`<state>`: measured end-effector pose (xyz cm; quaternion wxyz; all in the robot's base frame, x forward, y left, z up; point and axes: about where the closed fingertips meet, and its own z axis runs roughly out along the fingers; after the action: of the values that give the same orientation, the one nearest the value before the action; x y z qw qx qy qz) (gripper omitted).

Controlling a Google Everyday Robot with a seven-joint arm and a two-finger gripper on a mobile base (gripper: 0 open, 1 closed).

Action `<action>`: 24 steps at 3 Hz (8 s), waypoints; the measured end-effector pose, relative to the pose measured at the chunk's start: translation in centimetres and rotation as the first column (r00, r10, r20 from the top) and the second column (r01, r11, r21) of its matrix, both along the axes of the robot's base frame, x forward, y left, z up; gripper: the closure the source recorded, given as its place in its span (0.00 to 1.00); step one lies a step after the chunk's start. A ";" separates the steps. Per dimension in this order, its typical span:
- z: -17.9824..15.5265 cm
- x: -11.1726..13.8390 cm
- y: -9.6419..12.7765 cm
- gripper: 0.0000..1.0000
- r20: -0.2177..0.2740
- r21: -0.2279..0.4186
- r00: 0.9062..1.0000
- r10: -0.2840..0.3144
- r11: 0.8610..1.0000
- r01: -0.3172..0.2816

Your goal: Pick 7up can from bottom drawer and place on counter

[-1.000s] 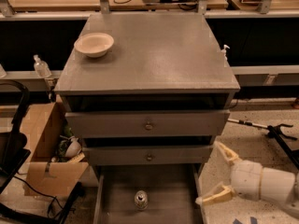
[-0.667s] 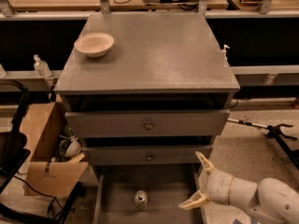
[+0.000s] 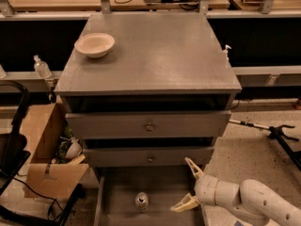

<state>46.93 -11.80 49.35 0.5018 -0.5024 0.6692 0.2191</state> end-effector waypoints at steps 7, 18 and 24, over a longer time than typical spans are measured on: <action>-32.1 4.3 16.7 0.49 -0.151 0.213 0.954 0.260 0.951 -0.225; 38.9 9.5 -3.8 1.00 -0.042 0.220 0.999 0.024 0.975 -0.014; 45.6 31.6 -12.2 1.00 0.036 0.413 0.984 -0.173 0.899 0.143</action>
Offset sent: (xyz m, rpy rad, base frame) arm 0.0392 0.0821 -0.2473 0.0695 0.1143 0.1717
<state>78.53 -24.03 94.96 0.6356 -0.3378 0.6287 0.2944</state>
